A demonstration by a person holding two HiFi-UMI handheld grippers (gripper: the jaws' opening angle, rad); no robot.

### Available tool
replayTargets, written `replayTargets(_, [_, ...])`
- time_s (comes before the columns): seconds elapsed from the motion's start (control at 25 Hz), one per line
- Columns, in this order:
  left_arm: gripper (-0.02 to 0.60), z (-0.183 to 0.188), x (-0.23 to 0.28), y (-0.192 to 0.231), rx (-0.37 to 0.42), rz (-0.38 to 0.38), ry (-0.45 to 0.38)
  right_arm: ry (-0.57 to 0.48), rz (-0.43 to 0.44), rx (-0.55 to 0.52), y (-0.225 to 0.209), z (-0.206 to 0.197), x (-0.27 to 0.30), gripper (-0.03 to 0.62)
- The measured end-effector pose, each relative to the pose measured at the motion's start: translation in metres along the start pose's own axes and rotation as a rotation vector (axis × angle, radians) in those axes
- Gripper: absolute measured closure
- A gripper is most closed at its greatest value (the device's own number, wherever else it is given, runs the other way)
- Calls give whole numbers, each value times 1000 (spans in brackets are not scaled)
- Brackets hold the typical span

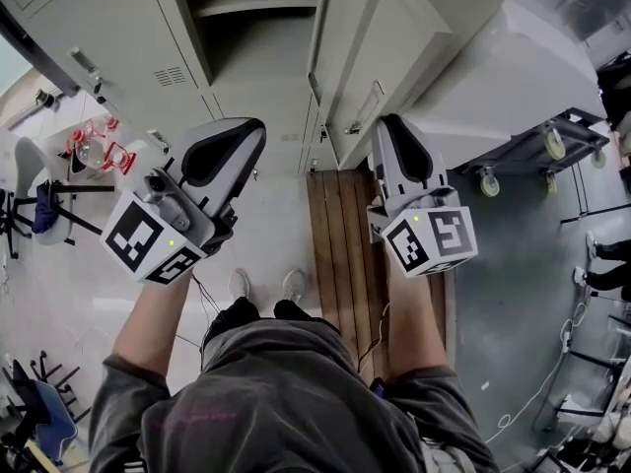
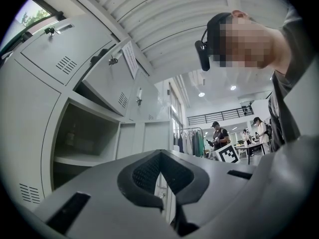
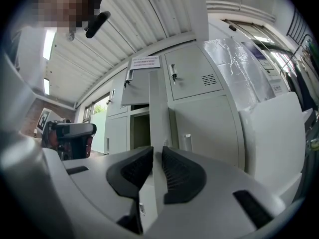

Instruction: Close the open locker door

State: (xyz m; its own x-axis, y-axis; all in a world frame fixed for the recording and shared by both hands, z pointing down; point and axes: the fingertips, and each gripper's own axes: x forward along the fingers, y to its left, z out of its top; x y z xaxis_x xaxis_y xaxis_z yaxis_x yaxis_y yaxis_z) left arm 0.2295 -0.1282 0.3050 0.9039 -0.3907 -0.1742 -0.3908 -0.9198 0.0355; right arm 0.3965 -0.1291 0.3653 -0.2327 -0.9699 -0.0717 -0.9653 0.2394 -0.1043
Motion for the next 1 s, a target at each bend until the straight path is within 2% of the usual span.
replayTargets(0.44, [572, 4, -22, 13, -4, -1, -5, 2, 21, -17, 34, -4, 8, 545])
replayTargets(1.0, [572, 16, -67, 57, -21, -18, -8, 7, 14, -33, 107, -13, 42, 549])
